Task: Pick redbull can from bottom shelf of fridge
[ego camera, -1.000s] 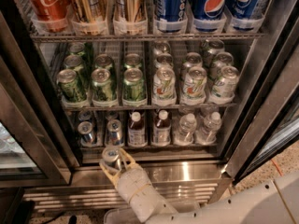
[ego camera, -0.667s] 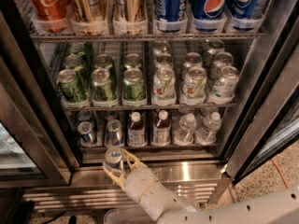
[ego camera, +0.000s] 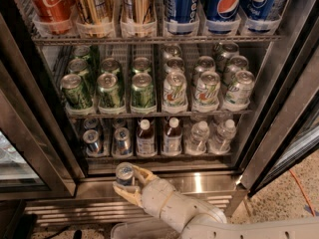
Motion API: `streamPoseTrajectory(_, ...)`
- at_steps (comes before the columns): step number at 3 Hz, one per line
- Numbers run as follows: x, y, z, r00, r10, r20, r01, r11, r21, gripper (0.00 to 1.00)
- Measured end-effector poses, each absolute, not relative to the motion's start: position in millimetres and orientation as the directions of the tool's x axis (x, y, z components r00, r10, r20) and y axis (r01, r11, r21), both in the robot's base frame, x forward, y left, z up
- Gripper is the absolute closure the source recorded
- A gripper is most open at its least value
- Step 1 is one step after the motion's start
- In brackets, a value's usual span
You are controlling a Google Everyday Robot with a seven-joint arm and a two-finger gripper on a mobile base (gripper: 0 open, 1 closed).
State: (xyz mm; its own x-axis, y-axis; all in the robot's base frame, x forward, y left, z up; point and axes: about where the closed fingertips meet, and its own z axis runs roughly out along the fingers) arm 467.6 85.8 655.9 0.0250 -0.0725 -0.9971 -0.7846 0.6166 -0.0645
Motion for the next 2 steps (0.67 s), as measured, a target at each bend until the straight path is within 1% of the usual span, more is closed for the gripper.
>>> streamPoseTrajectory(1, 452.5, 100.3, 666.8, 0.012, 0.013, -1.0, -0.835, 0.55, -0.003, 1.0)
streamPoseTrajectory(2, 443.3, 105.8, 670.9, 0.005, 0.031, -1.0, -0.859, 0.511, 0.011, 1.0)
